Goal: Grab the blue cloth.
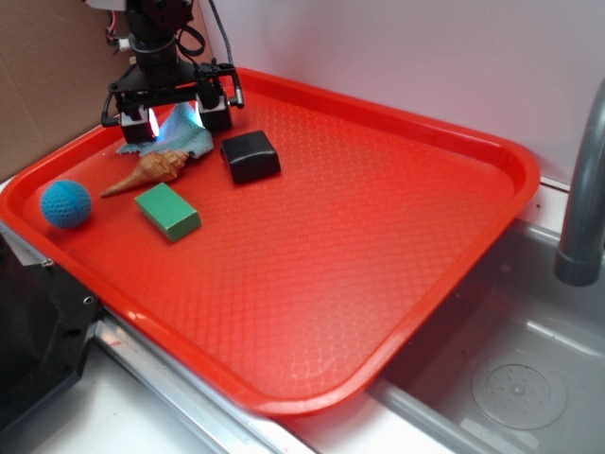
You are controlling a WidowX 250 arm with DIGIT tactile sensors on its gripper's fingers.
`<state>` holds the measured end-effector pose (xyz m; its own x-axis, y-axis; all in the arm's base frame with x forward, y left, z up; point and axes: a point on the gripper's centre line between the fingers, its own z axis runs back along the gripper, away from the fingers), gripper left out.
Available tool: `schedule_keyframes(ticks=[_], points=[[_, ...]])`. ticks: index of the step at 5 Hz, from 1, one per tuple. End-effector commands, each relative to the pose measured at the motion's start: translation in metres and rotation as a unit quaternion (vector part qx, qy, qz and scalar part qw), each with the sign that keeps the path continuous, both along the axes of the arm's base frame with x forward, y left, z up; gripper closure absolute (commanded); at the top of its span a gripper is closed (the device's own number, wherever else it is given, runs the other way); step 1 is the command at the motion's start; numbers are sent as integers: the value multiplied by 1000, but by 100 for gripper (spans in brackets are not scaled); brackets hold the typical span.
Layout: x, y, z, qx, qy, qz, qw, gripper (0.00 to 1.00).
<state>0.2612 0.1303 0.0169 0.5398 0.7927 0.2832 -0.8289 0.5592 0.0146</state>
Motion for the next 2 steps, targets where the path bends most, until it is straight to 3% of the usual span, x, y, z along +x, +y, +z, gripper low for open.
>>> schedule_keyframes(ticks=[1, 2], points=[[-7, 8, 7, -4, -22, 6, 1000, 100], [-5, 5, 14, 7, -5, -5, 1000, 100]])
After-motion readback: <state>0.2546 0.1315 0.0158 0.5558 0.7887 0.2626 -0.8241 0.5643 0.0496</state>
